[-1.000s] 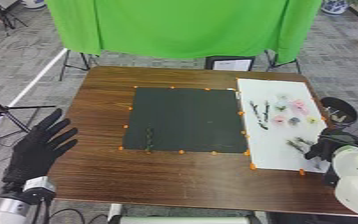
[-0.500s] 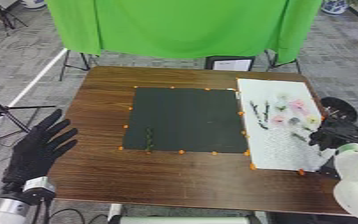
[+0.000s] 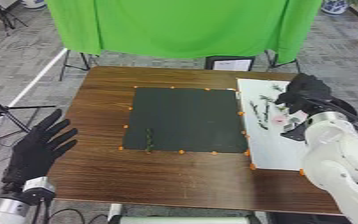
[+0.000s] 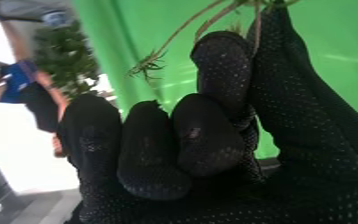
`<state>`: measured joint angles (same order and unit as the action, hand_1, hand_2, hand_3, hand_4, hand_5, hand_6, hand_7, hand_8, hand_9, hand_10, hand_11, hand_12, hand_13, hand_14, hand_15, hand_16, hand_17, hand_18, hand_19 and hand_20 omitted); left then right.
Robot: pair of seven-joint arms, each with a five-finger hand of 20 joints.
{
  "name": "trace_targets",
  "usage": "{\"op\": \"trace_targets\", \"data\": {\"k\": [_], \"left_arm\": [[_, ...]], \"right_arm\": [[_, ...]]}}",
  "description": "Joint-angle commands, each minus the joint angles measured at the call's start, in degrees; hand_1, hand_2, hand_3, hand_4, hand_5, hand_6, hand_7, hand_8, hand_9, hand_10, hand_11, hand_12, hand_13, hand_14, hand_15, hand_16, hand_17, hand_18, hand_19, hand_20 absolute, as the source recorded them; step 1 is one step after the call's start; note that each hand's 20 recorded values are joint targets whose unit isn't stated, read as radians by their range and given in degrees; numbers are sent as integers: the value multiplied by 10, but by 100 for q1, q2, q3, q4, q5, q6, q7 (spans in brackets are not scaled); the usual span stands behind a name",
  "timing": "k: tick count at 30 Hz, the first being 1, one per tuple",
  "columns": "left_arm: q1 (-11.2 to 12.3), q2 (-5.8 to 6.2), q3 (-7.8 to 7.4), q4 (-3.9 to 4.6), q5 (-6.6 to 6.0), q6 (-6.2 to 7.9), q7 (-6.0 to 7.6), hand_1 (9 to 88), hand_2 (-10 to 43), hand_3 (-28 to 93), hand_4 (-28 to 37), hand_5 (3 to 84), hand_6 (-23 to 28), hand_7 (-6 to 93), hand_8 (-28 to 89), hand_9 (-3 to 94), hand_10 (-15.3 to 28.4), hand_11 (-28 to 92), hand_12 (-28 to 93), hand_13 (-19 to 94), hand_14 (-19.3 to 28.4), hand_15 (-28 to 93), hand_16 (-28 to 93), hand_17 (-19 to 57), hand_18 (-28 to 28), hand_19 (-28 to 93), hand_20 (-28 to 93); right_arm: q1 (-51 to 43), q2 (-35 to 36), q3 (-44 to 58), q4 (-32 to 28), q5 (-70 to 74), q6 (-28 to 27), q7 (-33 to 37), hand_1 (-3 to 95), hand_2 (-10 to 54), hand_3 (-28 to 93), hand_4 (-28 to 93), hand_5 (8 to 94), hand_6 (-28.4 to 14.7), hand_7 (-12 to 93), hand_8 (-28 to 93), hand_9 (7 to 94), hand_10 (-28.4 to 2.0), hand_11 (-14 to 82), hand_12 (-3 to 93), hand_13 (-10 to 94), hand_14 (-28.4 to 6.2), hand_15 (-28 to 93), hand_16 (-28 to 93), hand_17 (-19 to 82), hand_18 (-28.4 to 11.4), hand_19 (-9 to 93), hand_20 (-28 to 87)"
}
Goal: Arrange flowers
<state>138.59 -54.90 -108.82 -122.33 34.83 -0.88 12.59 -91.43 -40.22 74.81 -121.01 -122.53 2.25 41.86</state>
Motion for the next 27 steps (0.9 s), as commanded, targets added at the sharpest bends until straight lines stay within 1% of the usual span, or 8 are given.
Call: {"op": "trace_targets", "data": {"k": [1, 6, 7, 8, 10, 12, 15, 27], "left_arm": [[62, -17, 18, -20, -4, 48, -89, 228, -70, 671, -283, 236, 25, 174, -102, 218, 106, 126, 200, 179, 155, 220, 20, -112, 236, 370, 90], [31, -11, 61, -6, -1, 36, -114, 227, -71, 673, -283, 236, 25, 174, -102, 218, 106, 126, 200, 179, 156, 221, 20, -112, 236, 370, 91], [47, -17, 49, -21, 4, 53, -141, 228, -71, 672, -283, 236, 25, 173, -102, 218, 107, 126, 200, 179, 156, 221, 20, -112, 236, 370, 90], [53, -14, 59, -16, 1, 58, -116, 227, -71, 672, -283, 237, 25, 174, -101, 218, 108, 126, 200, 179, 156, 221, 20, -112, 236, 370, 90], [83, -11, 39, -23, 3, 63, -122, 228, -70, 670, -283, 237, 24, 175, -102, 218, 108, 126, 200, 179, 156, 221, 20, -112, 236, 369, 90], [14, 1, 84, 6, -15, 49, -142, 228, -70, 671, -283, 237, 24, 176, -102, 219, 107, 125, 200, 179, 155, 222, 20, -112, 236, 370, 91], [-59, 45, 130, 35, -7, -1, -165, 228, -71, 671, -283, 237, 24, 176, -103, 219, 106, 125, 200, 179, 155, 222, 20, -112, 236, 369, 90], [-119, 88, 195, 73, -12, 12, -197, 228, -71, 672, -283, 236, 24, 174, -102, 217, 106, 127, 201, 180, 155, 221, 20, -112, 236, 369, 91]], "right_arm": [[1127, -1245, -1462, 385, -160, -174, -112, 311, -95, 931, -31, 800, 1, 533, 277, 899, -66, 677, 473, 810, -90, 876, 397, 467, -237, 932, 733], [1338, -1911, -2117, 882, -402, -398, -111, 309, -95, 932, -24, 809, 2, 527, 283, 906, -64, 676, 476, 820, -87, 876, 396, 480, -237, 932, 740], [1384, -2015, -2232, 956, -409, -510, -97, 309, -95, 932, -21, 810, 3, 526, 285, 907, -63, 676, 477, 821, -87, 876, 396, 483, -238, 932, 742], [1427, -2127, -2373, 1068, -489, -484, -85, 308, -95, 932, -21, 811, 4, 526, 287, 909, -62, 676, 477, 824, -87, 876, 396, 485, -237, 932, 742], [1466, -2404, -2539, 1289, -728, -688, -95, 309, -95, 931, -23, 812, 5, 525, 288, 913, -59, 674, 477, 831, -83, 875, 394, 494, -237, 932, 743], [1480, -2598, -2688, 1455, -826, -716, -75, 311, -95, 931, -30, 814, 7, 522, 288, 917, -56, 672, 477, 837, -79, 873, 394, 503, -236, 932, 744], [1477, -2801, -2834, 1617, -961, -775, -16, 311, -95, 930, -33, 815, 8, 521, 289, 920, -54, 670, 478, 841, -78, 871, 395, 507, -236, 932, 745], [1446, -3164, -3010, 1904, -1334, -769, 108, 306, -95, 922, -25, 824, 16, 517, 282, 934, -48, 661, 481, 859, -67, 863, 399, 533, -234, 932, 748]]}}
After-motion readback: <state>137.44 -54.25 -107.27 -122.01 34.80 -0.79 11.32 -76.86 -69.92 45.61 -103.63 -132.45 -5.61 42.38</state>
